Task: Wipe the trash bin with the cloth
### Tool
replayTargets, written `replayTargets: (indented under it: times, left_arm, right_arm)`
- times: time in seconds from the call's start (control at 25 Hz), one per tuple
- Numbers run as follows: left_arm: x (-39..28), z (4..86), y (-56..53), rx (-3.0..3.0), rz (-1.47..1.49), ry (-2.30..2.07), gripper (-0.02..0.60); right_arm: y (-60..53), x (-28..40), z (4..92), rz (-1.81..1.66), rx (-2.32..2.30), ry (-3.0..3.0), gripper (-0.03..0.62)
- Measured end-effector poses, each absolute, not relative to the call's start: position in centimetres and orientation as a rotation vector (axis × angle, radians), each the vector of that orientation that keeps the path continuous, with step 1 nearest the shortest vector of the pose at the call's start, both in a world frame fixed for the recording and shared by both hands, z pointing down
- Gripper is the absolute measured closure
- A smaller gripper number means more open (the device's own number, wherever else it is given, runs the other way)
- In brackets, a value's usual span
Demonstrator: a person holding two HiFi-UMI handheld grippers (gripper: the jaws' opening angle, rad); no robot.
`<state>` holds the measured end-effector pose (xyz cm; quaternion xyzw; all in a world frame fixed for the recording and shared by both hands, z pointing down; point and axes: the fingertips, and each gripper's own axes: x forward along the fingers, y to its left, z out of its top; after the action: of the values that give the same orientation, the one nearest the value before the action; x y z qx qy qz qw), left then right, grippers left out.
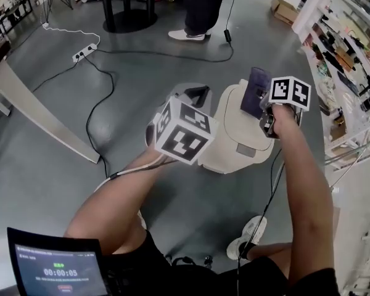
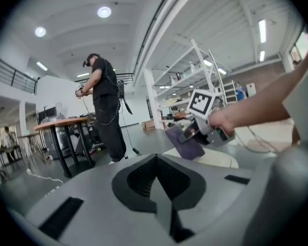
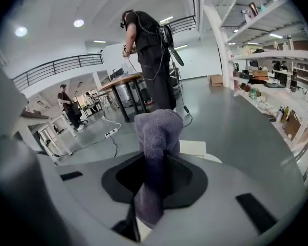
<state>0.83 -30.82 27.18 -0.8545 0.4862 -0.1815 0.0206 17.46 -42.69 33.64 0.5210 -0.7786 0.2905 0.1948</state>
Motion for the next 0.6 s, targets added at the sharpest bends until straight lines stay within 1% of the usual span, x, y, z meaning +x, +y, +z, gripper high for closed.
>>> replayTargets:
  times: [0.12,0.32,0.6]
  left_arm:
    - [0.8,26.9,-31.3,-2.722,-0.486,1.532,0.581]
    - [2.0,29.1,-32.9,-2.808,-0.502,1.504,0.581]
    - [3.2,30.0,-35.3,-2.822,-0.528,1.483,0.581]
  right_arm:
    - [-45.2,17.3,35.5,0.886,1.422,-2.120,0.514]
    - [-47.7,16.7,38.1,0.993,1.371,-2.027,0.514]
    - [-49.2,16.5,41.0,0.973,1.290,-1.887,0.514]
